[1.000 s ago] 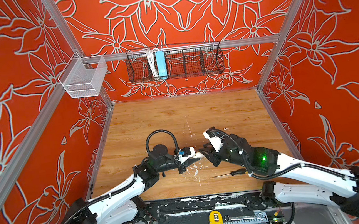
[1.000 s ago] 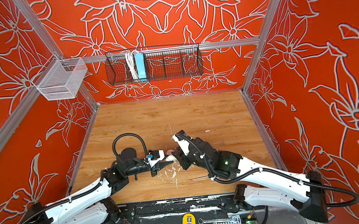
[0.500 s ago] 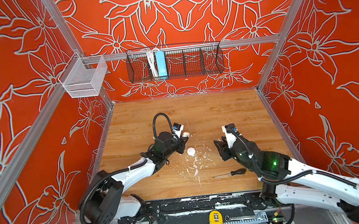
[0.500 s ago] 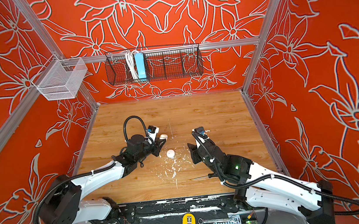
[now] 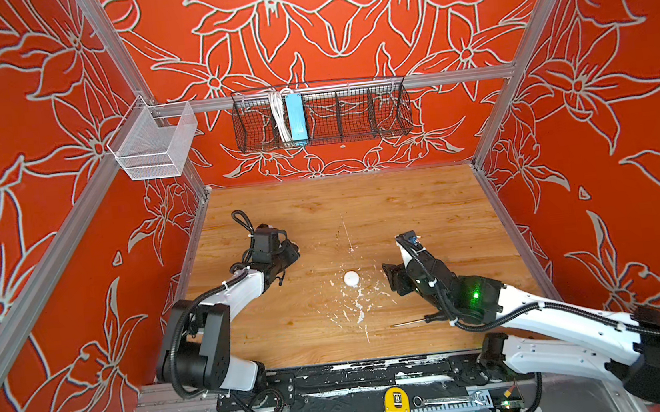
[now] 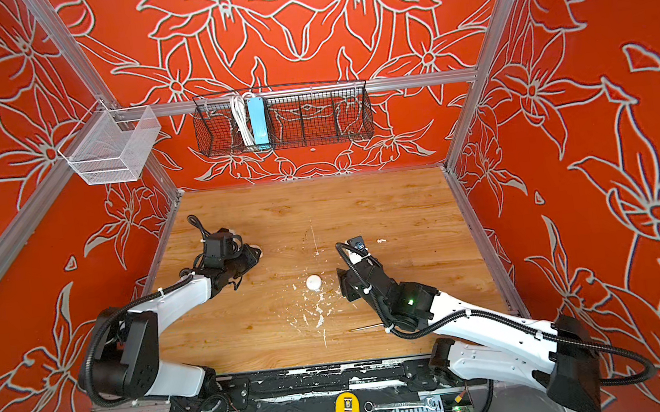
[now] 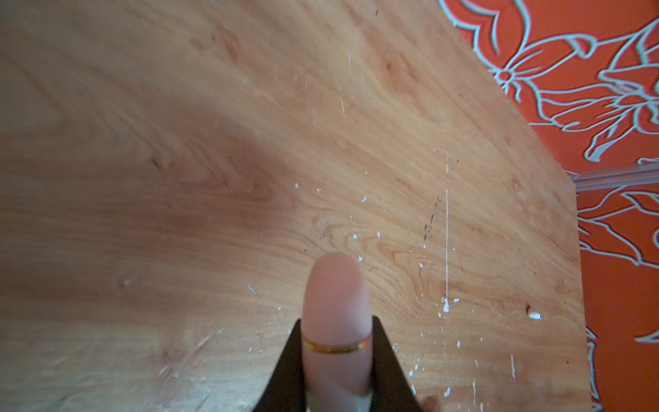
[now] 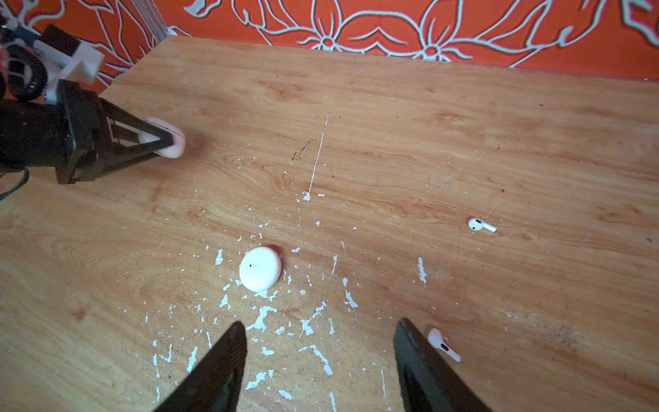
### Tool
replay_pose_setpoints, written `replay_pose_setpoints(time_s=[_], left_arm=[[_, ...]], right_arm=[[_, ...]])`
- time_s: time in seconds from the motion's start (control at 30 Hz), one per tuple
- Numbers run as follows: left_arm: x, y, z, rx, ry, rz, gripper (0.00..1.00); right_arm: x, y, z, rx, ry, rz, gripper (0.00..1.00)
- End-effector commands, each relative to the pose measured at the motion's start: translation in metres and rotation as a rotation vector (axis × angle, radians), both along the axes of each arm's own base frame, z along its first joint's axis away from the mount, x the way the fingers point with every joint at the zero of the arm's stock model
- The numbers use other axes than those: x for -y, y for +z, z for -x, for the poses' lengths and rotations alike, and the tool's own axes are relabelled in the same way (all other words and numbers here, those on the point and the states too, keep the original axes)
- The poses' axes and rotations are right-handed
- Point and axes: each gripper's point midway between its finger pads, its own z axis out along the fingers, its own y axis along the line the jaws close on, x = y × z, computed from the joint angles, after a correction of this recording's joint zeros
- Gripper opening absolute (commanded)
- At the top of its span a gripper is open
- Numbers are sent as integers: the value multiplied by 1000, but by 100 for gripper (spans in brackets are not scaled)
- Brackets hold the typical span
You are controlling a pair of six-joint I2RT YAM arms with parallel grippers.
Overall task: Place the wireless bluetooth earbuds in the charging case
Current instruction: 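Lower the case onto the table with left gripper while right moves to disc, then open left gripper off the case while right gripper lowers over disc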
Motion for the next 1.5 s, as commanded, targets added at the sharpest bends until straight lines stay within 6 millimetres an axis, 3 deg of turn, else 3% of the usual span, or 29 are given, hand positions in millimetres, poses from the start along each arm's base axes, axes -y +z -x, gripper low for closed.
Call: replay_pose_setpoints(time_s=[0.0,0.4,0.57,0.63,0.7,0.87,0.9,0.93,1.07,1.3,1.47], left_arm=[[12,-15,5,-113,-22,82,0],[7,-50,4,-219,0,131,0],[10,-57,3,-243,-10,152,0],[10,-59,3,-251,-9,153,7],[10,-61,3,-257,-6,152,18],[5,-61,5,-267,6,121,64],[4,-58,5,-262,8,115,84],[3,-55,5,-252,8,107,98],[-8,-33,6,-192,26,43,97],[-33,33,19,27,89,-71,97],[-31,78,35,261,85,-87,97]], right_arm=[[-20,-10,2,-29,83,-30,69],[-59,-53,13,-144,299,82,74],[-72,-71,4,-178,309,145,81],[-63,-79,-10,-199,208,195,89],[-67,-84,-16,-228,200,204,89],[-83,-88,-23,-225,249,202,91],[-85,-89,-25,-223,260,205,91],[-88,-90,-27,-227,275,201,91],[-96,-92,-32,-238,341,170,91],[-99,-106,-44,-278,366,142,92],[-99,-125,-52,-333,351,156,92]])
